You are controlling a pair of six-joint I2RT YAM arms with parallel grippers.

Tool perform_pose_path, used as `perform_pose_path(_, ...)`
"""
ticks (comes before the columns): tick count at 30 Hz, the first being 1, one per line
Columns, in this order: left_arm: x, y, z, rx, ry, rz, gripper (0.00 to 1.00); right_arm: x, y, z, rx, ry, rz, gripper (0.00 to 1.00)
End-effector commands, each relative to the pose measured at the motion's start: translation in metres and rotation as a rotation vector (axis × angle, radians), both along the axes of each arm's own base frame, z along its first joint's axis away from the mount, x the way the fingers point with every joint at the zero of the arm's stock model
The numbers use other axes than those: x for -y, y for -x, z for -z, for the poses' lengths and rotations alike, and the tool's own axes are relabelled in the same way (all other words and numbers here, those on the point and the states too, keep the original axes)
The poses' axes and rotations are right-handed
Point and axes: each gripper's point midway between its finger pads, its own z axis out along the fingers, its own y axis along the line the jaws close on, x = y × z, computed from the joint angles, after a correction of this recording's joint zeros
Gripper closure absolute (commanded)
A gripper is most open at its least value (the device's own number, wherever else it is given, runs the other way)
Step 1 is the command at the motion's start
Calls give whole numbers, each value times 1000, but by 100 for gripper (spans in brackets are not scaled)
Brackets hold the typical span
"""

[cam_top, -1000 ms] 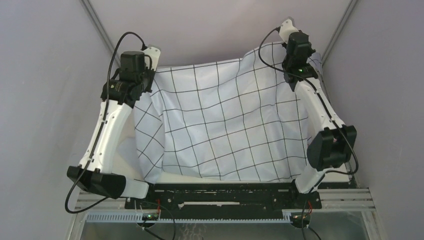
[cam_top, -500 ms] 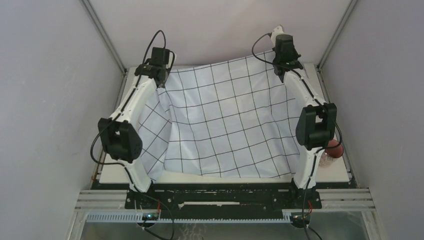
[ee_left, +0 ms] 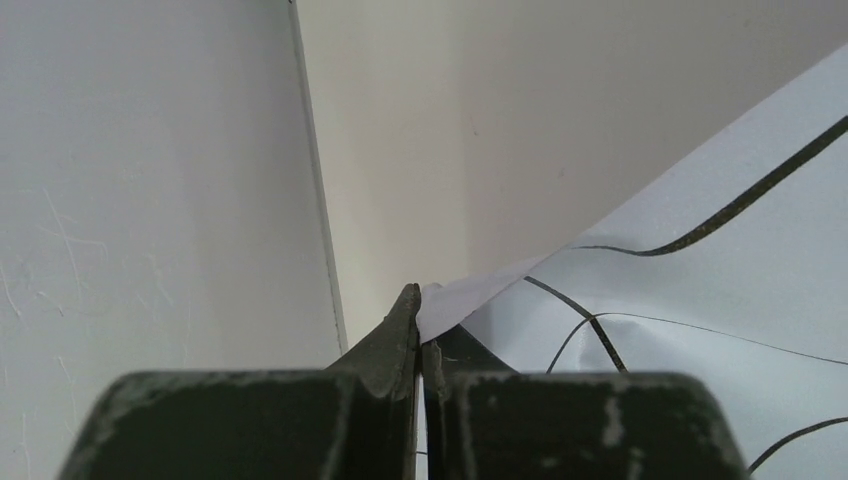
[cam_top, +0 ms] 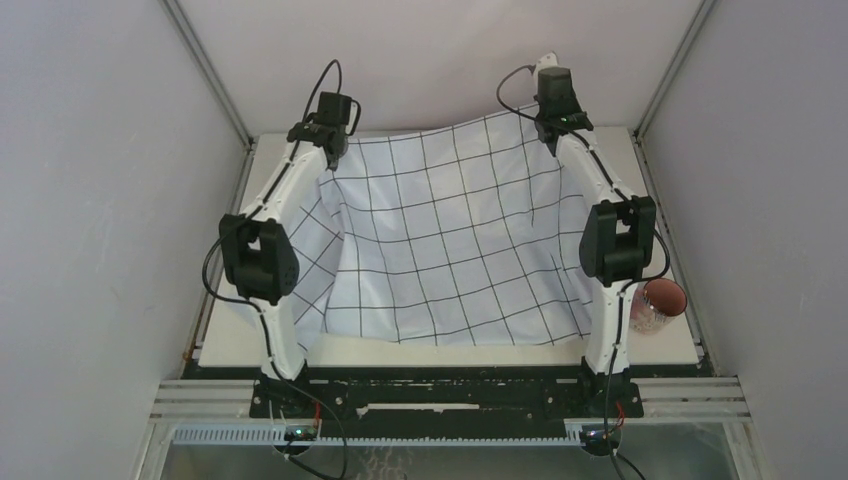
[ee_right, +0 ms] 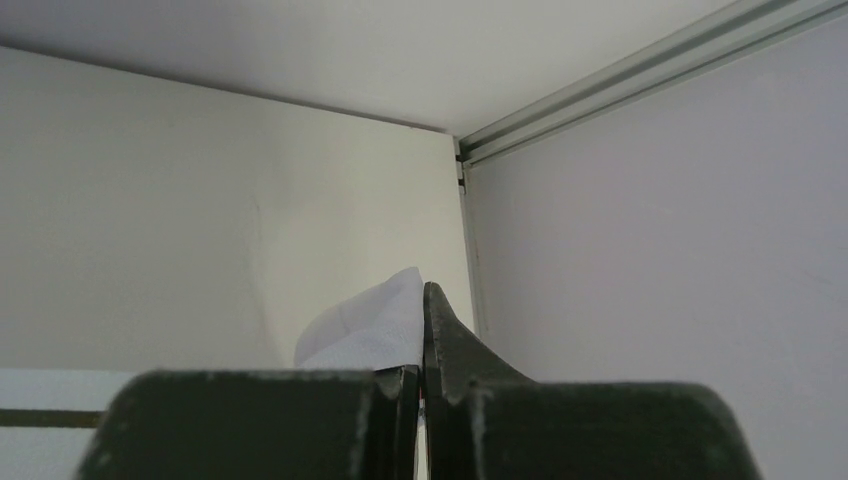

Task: Set the dinner table for one person
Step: Flatten out the napkin at the center of the board.

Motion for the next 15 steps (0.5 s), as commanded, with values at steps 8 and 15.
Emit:
perform_pose_path(8,4,-30,-25,119,42,-30,12,49,-5,-77,232,4,180,57)
perform_pose_path(15,0,-25,-25,108,34,-41,2,80,-15,-77,261,11,251,32)
